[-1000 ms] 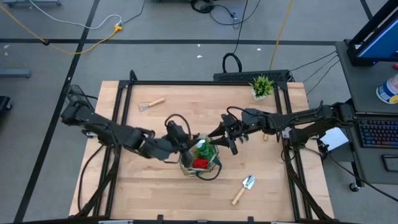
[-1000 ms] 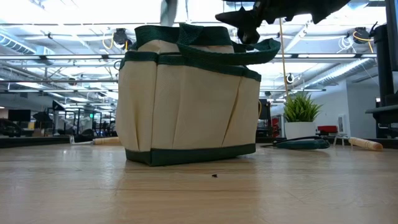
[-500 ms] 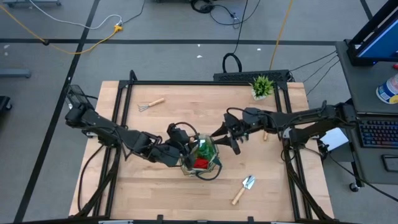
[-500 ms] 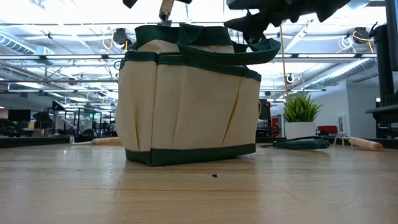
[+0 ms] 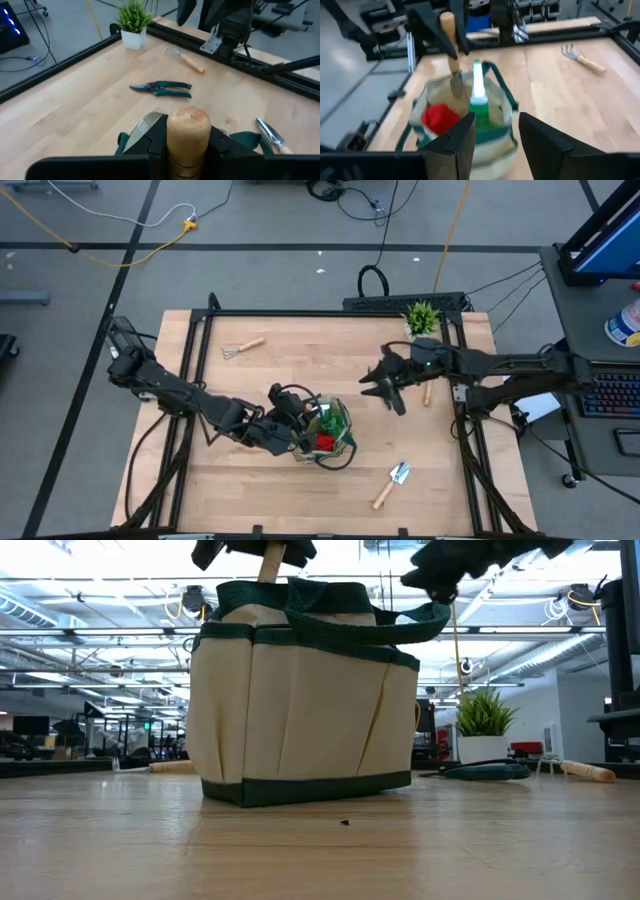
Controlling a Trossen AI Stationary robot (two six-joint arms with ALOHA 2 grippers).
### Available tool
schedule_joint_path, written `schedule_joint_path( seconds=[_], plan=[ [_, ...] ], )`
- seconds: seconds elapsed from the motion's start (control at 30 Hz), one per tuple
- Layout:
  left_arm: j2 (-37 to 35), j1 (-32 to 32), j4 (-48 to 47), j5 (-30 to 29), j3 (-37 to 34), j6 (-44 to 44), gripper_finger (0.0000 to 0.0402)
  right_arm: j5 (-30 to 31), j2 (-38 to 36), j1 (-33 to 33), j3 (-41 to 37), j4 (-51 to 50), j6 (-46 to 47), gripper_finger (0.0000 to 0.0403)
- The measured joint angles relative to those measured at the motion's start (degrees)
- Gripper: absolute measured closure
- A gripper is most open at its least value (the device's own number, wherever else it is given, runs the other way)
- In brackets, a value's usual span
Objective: Pick & Place Garden tools in Gardening bag
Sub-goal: Put the left brown trowel into the gardening bag
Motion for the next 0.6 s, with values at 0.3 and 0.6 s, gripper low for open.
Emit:
schedule_joint_path(
  seconds=[0.3,0.6],
  plan=[
    [0.0,0.0,1.3,0.0,-2.0,-0.8,0.0345,0.0,-8.8,-0.2,0.0,-13.5,-3.2,0.0266],
    [0.0,0.0,7.4,0.0,-6.2,-2.5,0.0345,0.0,-16.3,-0.2,0.0,-19.4,-4.6,0.0269]
  ],
)
